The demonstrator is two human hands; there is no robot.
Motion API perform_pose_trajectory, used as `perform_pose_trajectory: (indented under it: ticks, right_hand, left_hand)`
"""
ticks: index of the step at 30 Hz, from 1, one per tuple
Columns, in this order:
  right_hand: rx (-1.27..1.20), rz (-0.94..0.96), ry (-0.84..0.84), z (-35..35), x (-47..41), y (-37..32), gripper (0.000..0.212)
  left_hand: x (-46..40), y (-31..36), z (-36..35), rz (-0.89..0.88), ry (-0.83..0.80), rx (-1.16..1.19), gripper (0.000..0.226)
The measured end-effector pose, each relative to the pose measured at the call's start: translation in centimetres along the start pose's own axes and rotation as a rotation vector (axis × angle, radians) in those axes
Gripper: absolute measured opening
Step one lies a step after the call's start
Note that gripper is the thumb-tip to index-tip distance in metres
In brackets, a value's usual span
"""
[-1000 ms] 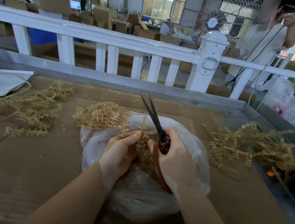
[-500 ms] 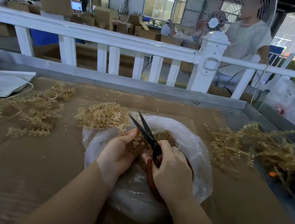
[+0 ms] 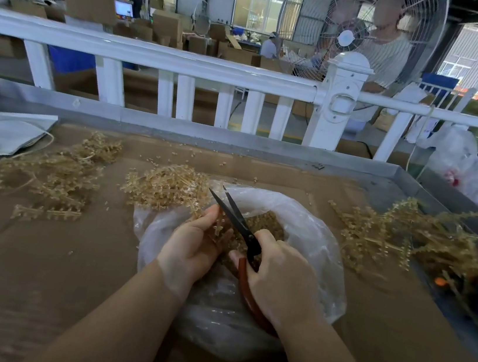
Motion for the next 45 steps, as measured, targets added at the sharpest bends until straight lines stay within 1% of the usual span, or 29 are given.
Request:
perform_pose_trajectory:
  ticks: [6, 8, 9, 11, 13, 14, 17, 19, 22, 27, 34, 37, 41, 45]
  right_hand:
    - [0.022, 0.004, -0.006, 0.6, 0.0, 0.0, 0.030]
    - [0.036, 0.005, 0.008, 0.8, 0.0, 0.2, 0.029]
    - [0.044, 0.007, 0.011, 0.9, 0.0, 0.2, 0.029]
    - [0.049, 0.011, 0.018, 0.9, 0.0, 0.3, 0.028]
    - [0.047, 0.015, 0.032, 1.0, 0.0, 0.4, 0.026]
    - [0.053, 0.017, 0.033, 1.1, 0.0, 0.5, 0.025]
    - [0.056, 0.021, 0.025, 1.2, 0.2, 0.8, 0.023]
    - [0.048, 0.024, 0.027, 1.2, 0.3, 0.9, 0.025]
    - [0.047, 0.019, 0.022, 1.1, 0.4, 0.8, 0.029]
    - [0.067, 0.002, 0.025, 1.0, 0.6, 0.1, 0.032]
    - [0.073, 0.003, 0.004, 1.2, 0.6, -0.2, 0.029]
    - [0.046, 0.007, -0.008, 1.3, 0.5, -0.4, 0.028]
    - [0.035, 0.007, -0.009, 1.5, 0.3, -0.4, 0.027]
    - [0.035, 0.008, 0.005, 1.9, 0.0, -0.2, 0.028]
  left_hand:
    - [-0.1, 0.0, 0.2, -0.022, 0.008, -0.066, 0.021]
    - [0.2, 0.0, -0.1, -0.015, -0.027, -0.113, 0.020]
    - [0.4, 0.0, -0.3, -0.009, -0.050, -0.142, 0.022]
    - [0.8, 0.0, -0.5, -0.009, -0.077, -0.188, 0.035]
    - [0.8, 0.0, -0.4, -0.033, -0.070, -0.217, 0.043]
    - [0.8, 0.0, -0.4, -0.048, -0.062, -0.234, 0.039]
    - [0.8, -0.3, -0.4, -0.070, -0.045, -0.276, 0.014]
    - [0.8, -0.3, -0.4, -0.072, -0.030, -0.280, 0.011]
    - [0.6, -0.3, -0.3, -0.031, -0.013, -0.231, 0.019]
    - [0.2, -0.1, 0.1, 0.010, 0.061, -0.136, 0.014]
    - [0.0, 0.0, 0.1, 0.028, 0.090, -0.057, 0.023]
    - [0.1, -0.1, 0.2, 0.037, 0.067, -0.065, 0.018]
    - [0.1, -0.1, 0.1, 0.027, 0.017, -0.109, 0.019]
    - [0.2, -0.3, -0.2, 0.036, -0.045, -0.222, 0.027]
Point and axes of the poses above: each hand's wrist, its own x-axis away from the middle knuckle, its own z-axis out of the back of the hand, y = z × x, the point moved 4 cm from there along -x, towards the middle knuckle, and after that the axes turned 9 degrees about x, right-handed, at the moved point
